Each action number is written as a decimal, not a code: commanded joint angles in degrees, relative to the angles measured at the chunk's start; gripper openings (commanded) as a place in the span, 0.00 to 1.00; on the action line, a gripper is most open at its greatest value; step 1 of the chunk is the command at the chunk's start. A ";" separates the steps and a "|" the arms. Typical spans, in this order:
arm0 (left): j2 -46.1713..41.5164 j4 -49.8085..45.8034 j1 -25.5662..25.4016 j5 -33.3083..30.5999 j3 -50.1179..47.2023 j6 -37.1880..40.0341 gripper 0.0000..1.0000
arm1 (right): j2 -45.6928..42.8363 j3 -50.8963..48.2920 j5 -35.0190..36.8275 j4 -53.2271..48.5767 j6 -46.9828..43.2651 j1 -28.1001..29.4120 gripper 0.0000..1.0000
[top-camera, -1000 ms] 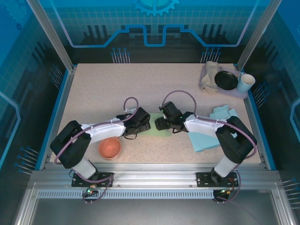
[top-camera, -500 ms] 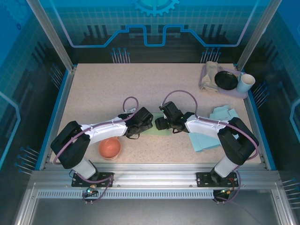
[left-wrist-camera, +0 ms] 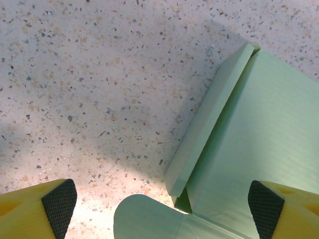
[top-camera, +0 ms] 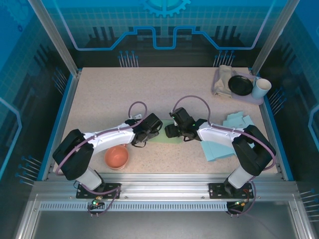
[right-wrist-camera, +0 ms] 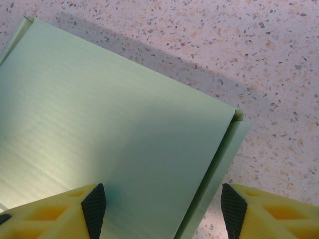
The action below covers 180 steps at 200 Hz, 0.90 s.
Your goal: Fold the paper box
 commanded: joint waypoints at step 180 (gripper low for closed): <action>7.36 5.86 -0.19 5.51 1.57 -3.34 0.85 | 1.71 -0.08 0.88 -1.63 -0.78 1.07 0.65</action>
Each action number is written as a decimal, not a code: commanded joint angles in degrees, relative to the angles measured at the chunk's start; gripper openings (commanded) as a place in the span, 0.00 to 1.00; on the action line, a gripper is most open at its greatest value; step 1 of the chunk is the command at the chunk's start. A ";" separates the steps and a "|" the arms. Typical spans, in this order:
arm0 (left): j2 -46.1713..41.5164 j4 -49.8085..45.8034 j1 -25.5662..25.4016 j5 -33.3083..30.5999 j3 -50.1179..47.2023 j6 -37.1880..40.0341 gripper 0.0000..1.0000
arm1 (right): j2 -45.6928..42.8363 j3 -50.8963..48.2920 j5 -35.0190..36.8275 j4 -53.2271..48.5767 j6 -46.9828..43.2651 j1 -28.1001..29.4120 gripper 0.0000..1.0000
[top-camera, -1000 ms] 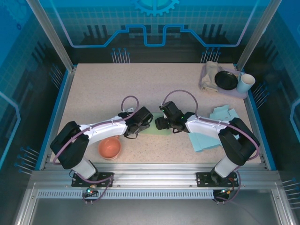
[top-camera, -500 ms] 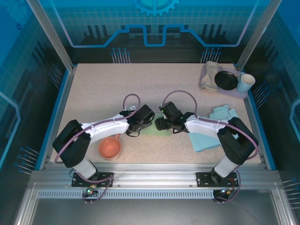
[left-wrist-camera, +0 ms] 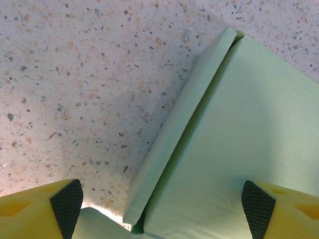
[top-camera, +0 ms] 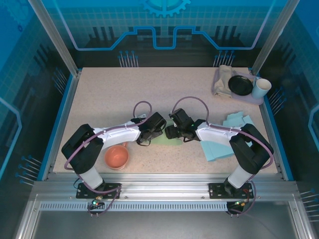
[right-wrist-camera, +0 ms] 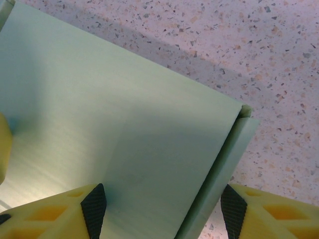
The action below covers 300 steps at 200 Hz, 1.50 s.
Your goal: Fold the paper box
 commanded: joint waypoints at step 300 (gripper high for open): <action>4.50 6.90 -0.93 2.45 -4.31 -3.88 0.69 | -16.39 -6.79 1.60 -4.19 4.80 1.17 0.65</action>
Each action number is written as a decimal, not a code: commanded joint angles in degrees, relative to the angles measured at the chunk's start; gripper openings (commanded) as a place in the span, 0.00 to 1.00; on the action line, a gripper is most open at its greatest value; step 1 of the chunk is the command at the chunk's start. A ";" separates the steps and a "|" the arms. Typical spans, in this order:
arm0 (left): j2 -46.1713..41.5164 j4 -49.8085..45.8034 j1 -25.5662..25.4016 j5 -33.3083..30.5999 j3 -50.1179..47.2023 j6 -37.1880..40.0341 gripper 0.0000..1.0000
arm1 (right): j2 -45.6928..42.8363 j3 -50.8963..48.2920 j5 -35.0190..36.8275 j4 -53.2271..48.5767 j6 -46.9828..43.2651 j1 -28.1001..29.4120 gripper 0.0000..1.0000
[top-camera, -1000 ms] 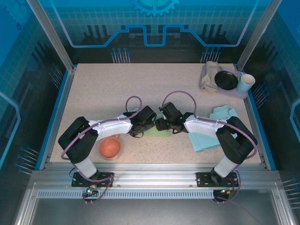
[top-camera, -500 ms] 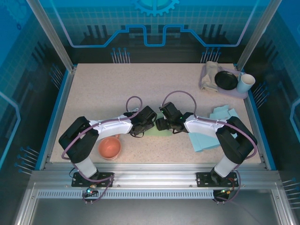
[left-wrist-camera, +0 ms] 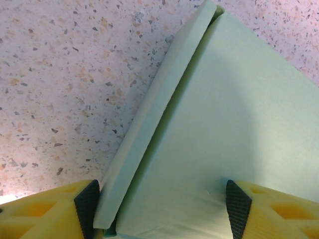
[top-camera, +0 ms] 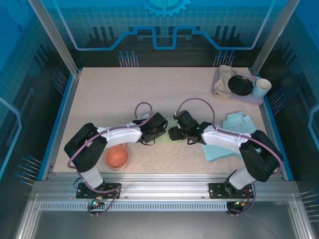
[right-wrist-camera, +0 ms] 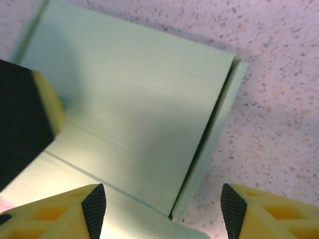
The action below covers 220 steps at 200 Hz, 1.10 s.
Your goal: Fold the paper box
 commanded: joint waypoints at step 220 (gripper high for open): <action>2.27 -3.39 -0.39 -0.92 -3.21 0.92 0.69 | -0.05 -15.16 -7.72 20.59 16.77 2.10 0.56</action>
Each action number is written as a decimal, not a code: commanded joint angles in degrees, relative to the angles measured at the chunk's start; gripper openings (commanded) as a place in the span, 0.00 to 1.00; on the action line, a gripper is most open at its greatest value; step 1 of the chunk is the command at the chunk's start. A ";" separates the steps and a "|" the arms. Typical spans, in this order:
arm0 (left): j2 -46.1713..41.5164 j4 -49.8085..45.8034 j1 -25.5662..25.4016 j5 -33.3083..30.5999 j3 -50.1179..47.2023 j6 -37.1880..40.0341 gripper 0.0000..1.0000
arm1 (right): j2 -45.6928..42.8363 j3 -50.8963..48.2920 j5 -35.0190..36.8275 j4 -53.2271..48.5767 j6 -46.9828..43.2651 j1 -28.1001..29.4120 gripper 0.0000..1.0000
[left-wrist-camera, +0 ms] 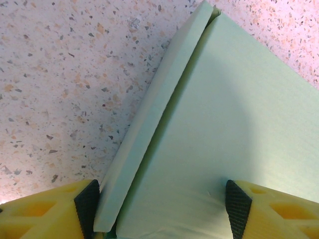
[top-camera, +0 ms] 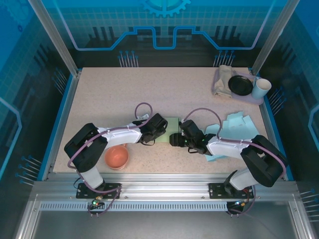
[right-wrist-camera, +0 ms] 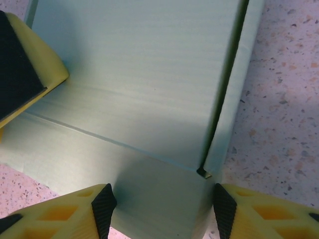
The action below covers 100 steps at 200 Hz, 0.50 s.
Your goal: Fold the paper box
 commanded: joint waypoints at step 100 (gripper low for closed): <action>1.55 -6.34 -0.39 -0.70 -2.07 0.86 0.70 | -1.55 -2.91 4.89 1.06 -0.51 3.18 0.55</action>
